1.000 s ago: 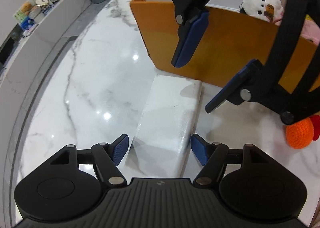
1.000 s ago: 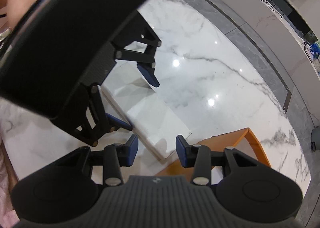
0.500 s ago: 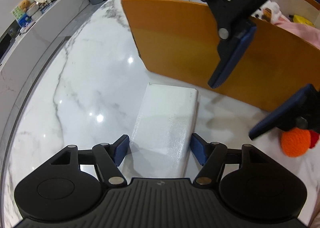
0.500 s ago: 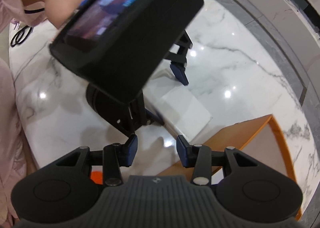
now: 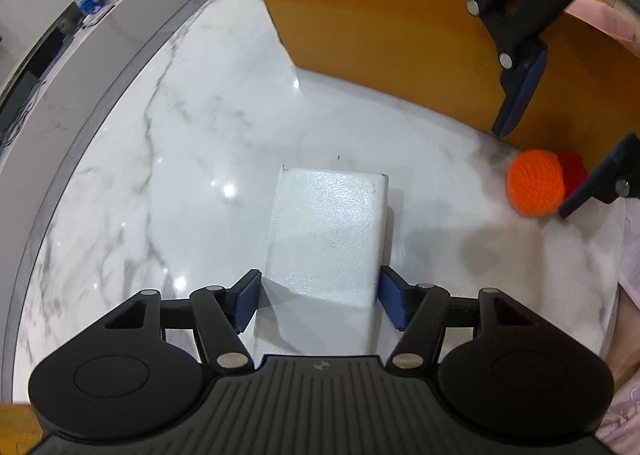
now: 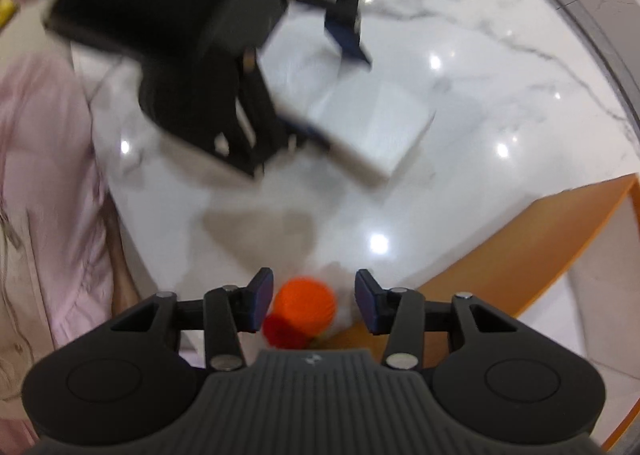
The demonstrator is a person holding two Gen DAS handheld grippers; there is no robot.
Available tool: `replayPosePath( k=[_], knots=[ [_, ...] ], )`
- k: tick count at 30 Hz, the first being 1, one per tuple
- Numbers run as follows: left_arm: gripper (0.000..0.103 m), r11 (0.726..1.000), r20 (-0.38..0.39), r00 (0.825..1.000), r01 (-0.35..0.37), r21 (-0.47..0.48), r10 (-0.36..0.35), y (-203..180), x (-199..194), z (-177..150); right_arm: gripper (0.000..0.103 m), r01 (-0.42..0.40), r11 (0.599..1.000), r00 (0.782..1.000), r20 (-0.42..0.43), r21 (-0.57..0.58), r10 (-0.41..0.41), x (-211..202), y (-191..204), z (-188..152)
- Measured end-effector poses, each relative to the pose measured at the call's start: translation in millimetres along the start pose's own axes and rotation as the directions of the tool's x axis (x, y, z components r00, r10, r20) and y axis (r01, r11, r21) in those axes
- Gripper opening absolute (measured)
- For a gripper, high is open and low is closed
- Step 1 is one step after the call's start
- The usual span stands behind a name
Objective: Organize objects
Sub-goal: 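Close the right tool on the orange crocheted ball while the left tool lifts the white box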
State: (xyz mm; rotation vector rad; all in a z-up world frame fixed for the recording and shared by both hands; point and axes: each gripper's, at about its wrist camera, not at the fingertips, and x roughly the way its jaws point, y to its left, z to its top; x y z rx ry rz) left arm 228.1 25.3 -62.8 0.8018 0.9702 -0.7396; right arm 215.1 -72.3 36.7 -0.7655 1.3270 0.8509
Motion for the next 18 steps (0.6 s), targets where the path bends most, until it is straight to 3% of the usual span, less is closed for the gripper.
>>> replayPosePath(
  k=[5,9,12,18],
  knots=[
    [0.072,1.0,0.005,1.0,-0.02,-0.022,0.021,-0.2,-15.9,-4.6,0.054,0.087,0.994,0.993,-0.071,-0.059,-0.091,21.7,12.2,1.9],
    [0.072,0.999,0.012,0.999,-0.033,-0.03,0.034,-0.7,-23.0,-6.5,0.053,0.106,0.993,0.988,-0.109,-0.058,-0.112,33.9,15.9,6.2],
    [0.072,0.999,0.015,0.999,-0.036,-0.03,0.037,-1.8,-27.5,-7.1,0.043,0.115,0.992,0.983,-0.134,-0.056,-0.122,40.5,17.2,7.3],
    [0.072,0.998,0.026,0.999,-0.046,-0.035,0.047,-1.8,-36.2,-4.3,0.043,0.123,0.991,0.985,-0.114,-0.043,-0.127,36.3,19.8,6.2]
  ],
)
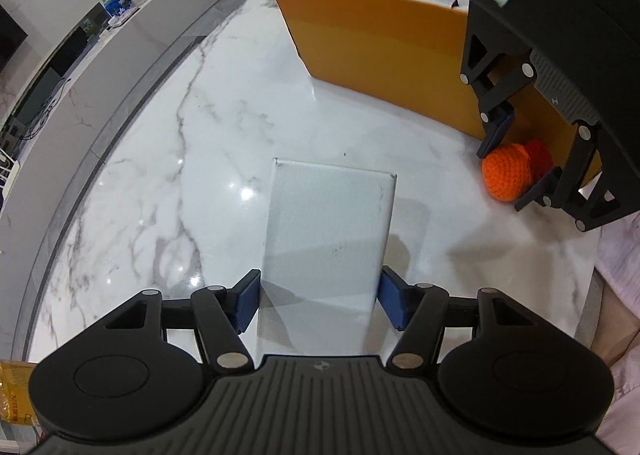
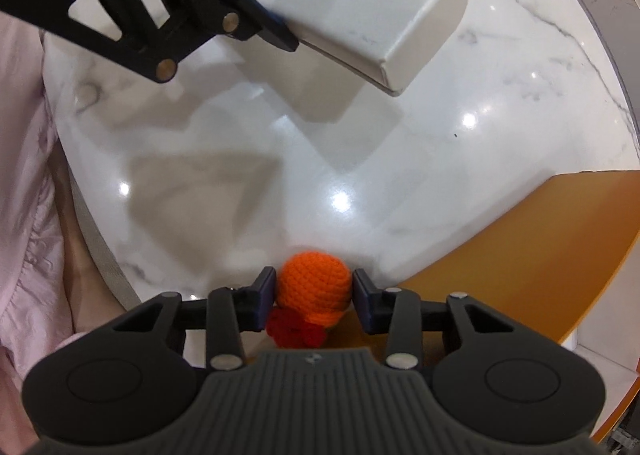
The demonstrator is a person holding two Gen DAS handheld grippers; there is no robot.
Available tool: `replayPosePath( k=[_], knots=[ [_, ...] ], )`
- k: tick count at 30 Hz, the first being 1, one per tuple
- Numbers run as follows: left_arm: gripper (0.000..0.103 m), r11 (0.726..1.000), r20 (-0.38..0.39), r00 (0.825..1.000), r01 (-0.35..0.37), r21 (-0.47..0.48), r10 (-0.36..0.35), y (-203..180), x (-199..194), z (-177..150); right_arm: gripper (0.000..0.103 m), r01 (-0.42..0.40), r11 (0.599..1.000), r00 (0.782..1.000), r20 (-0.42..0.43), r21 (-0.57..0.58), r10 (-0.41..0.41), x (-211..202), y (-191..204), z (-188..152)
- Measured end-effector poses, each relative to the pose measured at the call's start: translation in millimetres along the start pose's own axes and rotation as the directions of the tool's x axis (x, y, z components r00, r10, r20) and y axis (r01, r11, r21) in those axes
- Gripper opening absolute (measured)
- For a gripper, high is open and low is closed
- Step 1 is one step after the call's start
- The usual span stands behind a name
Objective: Organize objects
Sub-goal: 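Close the right tool on the orange crocheted ball while the left tool lifts the white box, then carry the white box and orange ball over the orange box with both tools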
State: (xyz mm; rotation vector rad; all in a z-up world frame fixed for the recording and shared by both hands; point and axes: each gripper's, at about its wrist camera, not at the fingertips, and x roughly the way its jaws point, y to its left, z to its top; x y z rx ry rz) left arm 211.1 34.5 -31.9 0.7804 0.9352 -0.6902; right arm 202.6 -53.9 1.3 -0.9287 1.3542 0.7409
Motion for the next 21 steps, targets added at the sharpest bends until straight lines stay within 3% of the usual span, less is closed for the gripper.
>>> replayPosePath(
  k=[7,12,17,21],
  knots=[
    [0.071,1.0,0.055,0.998,-0.028,0.012,0.027,4.8,-33.0,18.6,0.043,-0.041,0.997,0.981,0.191,0.06,0.029,-72.6,-15.7,-18.1],
    [0.071,0.998,0.107,0.993,-0.061,0.033,0.057,3.7,-63.6,47.4,0.043,-0.006,0.991,0.949,0.313,0.133,-0.036,-130.3,-40.0,-41.5],
    [0.071,0.988,0.159,0.986,-0.078,0.13,0.057,-13.1,-86.9,94.2,0.043,0.073,0.977,0.93,0.341,0.198,-0.139,-164.7,-60.1,-52.6],
    [0.071,0.968,0.201,0.978,-0.102,0.231,0.055,-33.8,-95.5,141.0,0.043,0.132,0.961,0.922,0.326,0.245,-0.209,-162.3,-64.5,-76.2]
  ],
)
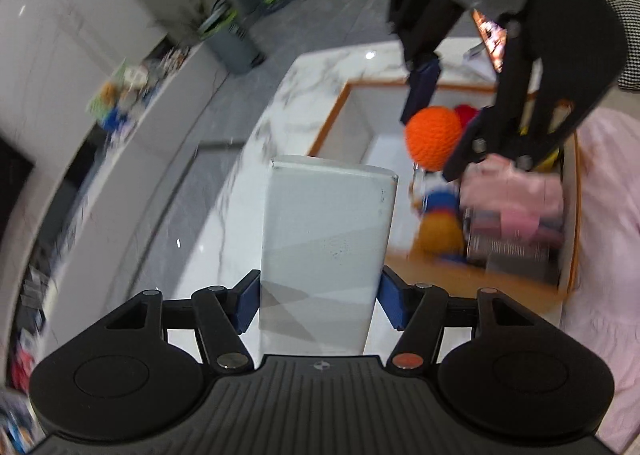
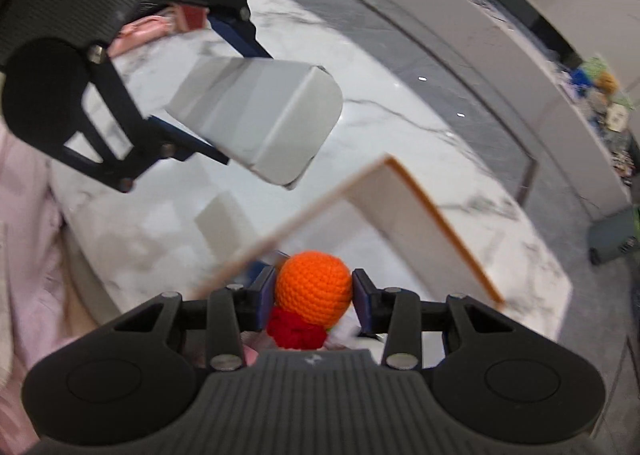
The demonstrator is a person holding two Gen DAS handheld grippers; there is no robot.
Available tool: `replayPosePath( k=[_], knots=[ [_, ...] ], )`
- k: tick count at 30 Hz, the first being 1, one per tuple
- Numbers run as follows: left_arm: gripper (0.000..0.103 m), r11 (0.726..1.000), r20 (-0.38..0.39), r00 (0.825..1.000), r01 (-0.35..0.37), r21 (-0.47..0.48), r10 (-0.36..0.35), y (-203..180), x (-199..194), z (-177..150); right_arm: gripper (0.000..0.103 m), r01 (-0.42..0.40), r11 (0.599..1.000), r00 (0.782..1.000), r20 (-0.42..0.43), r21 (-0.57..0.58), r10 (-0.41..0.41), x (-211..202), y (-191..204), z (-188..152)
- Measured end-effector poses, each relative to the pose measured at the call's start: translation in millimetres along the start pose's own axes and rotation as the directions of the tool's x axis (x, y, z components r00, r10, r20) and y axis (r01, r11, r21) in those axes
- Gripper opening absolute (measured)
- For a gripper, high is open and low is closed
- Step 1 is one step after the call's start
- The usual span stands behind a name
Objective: Organize objects
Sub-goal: 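Carry the white box and orange ball over the orange box with both tools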
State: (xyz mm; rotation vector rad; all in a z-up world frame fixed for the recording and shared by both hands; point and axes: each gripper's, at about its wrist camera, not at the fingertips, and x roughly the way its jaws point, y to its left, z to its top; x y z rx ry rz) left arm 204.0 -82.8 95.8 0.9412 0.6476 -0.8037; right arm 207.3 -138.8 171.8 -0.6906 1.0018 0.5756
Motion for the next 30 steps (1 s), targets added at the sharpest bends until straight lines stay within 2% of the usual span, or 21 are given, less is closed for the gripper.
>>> replayPosePath(
  k=[5,9,15,20,30],
  knots=[
    [0.071,0.993,0.04,0.999,0.014,0.115,-0.019,-14.6,16.9,59.9,0.043,0.058,0.996,0.998,-0.016,0.073,-0.057,0.8,-28.0,-12.8],
    [0.071,0.983,0.015,0.999,0.044,0.18,-0.047,-26.4,51.8,83.8,0.043,0.085,0.991,0.996,-0.033,0.099,-0.082,5.1,-53.2,-37.7],
    [0.071,0.97,-0.049,0.994,0.104,0.22,-0.096,-40.9,105.7,92.6,0.043,0.066,0.994,0.997,-0.04,0.09,-0.063,15.9,-65.9,-58.3],
    [0.071,0.965,-0.102,0.986,0.148,0.217,-0.129,-45.9,143.2,89.3,0.043,0.057,0.996,0.998,-0.04,0.074,-0.055,26.5,-86.6,-82.4],
    [0.072,0.952,-0.161,0.976,0.181,0.247,-0.144,-50.3,198.8,77.9,0.043,0.03,0.999,0.997,-0.072,-0.025,-0.031,80.9,-98.3,-84.9]
  ],
)
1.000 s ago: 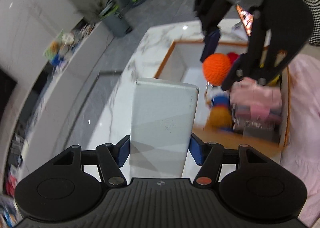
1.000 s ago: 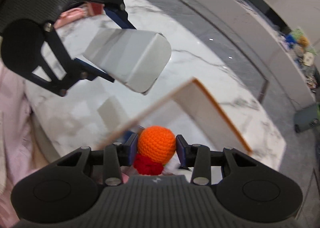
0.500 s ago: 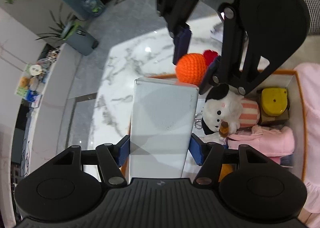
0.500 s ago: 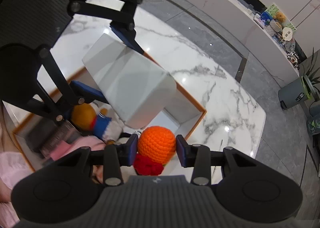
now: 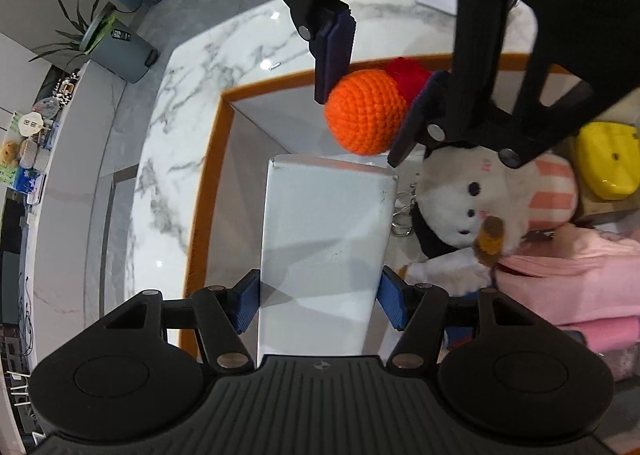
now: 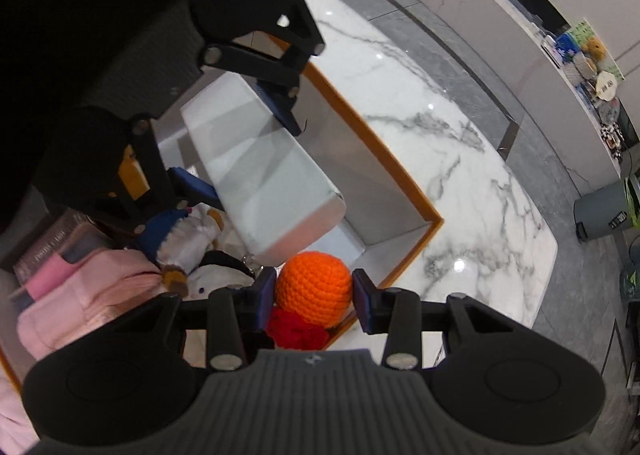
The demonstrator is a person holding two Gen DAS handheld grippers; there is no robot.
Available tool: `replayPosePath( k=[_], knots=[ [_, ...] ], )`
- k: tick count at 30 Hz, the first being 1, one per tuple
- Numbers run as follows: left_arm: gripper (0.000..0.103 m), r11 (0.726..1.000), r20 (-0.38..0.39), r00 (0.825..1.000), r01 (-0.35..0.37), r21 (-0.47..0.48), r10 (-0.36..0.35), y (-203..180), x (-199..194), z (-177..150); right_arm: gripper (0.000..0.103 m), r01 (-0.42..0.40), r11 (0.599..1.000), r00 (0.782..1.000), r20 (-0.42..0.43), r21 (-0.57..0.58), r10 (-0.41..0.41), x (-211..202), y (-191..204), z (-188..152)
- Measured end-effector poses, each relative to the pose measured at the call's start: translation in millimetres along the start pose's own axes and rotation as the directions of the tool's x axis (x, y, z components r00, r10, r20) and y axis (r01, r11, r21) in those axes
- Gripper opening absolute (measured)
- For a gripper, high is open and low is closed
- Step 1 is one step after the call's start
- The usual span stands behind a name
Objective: Organize objects
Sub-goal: 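Carry the white box and orange ball over the orange box with both tools, then lower the white box and orange ball into the orange box and open both tools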
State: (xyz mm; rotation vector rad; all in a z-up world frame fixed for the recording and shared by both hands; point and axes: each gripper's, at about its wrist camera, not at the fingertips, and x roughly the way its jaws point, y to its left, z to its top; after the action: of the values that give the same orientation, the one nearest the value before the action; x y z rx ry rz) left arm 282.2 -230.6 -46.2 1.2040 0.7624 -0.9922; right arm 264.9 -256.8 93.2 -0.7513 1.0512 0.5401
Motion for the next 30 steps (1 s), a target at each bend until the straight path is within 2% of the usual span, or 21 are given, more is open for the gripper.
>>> replayPosePath(
  k=[13,17,24,30],
  knots=[
    [0.072,1.0,-0.005,1.0,0.009,-0.008,-0.009,6.2,28.6,-3.3,0.043,-0.013,0.999,1.0,-0.018,-0.031,0.012,28.3,-3.9,-1.5],
    [0.072,0.999,0.01,1.0,0.019,0.04,-0.02,0.4,31.1,-6.5,0.043,0.001,0.999,1.0,-0.017,-0.037,-0.001,32.2,-4.3,-0.3],
    [0.073,0.998,-0.015,0.998,0.068,-0.006,-0.068,3.8,36.5,-11.9,0.043,0.012,1.0,1.0,-0.012,-0.029,-0.012,30.9,-7.7,-0.8],
    [0.073,0.997,-0.07,0.994,0.082,0.01,-0.082,4.2,35.0,-13.8,0.043,0.024,0.999,1.0,-0.013,-0.034,-0.025,28.5,-7.0,-3.2]
  ],
)
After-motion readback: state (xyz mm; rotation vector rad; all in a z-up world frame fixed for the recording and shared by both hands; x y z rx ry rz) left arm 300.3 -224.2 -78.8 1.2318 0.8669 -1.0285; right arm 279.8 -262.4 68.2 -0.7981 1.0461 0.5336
